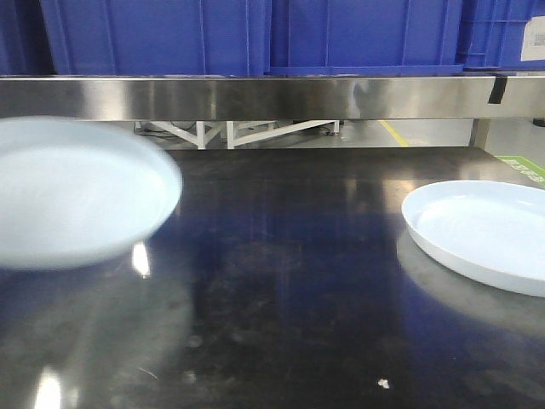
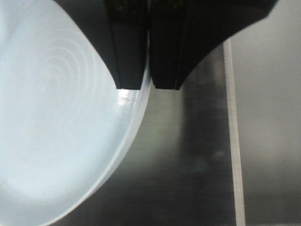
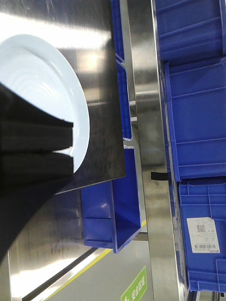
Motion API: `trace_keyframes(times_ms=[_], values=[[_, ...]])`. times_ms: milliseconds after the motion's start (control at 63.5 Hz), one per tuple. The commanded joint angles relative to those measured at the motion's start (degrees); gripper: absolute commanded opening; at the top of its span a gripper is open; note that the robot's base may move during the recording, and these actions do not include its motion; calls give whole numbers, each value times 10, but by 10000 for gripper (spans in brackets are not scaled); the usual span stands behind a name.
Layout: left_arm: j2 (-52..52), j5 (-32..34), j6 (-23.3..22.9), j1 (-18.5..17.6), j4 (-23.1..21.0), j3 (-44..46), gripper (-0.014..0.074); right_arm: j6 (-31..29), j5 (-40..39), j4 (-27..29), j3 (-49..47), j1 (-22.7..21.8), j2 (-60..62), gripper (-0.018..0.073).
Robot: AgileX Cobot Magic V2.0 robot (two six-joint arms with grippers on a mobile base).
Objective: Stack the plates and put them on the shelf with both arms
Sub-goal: 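Grasp the rim of the nearer white plate with the left gripper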
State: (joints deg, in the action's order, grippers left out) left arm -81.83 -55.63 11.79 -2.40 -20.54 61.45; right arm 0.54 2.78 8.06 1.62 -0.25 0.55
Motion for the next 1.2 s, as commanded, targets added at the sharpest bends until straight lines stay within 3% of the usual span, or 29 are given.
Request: trace_keyframes(times_ms=[0, 126, 394, 567, 835, 1055, 1181], values=[[44, -28, 38, -2, -96, 12, 87, -1, -50, -5, -9, -4, 13, 58], [56, -62, 73, -42, -154, 12, 87, -1, -50, -5, -9, -4, 13, 58], [32, -17, 74, -225, -136, 11, 87, -1, -50, -5, -9, -4, 13, 58], [-30, 28, 59, -311, -97, 11, 87, -1, -50, -5, -9, -4, 13, 58], [-115, 109, 50, -333, -96, 11, 87, -1, -50, -5, -9, -4, 13, 58], [-148, 96, 46, -333, -97, 11, 97, -1, -50, -5, -9, -4, 13, 58], [-148, 95, 46, -333, -100, 14, 169, -1, -50, -5, -9, -4, 13, 58]])
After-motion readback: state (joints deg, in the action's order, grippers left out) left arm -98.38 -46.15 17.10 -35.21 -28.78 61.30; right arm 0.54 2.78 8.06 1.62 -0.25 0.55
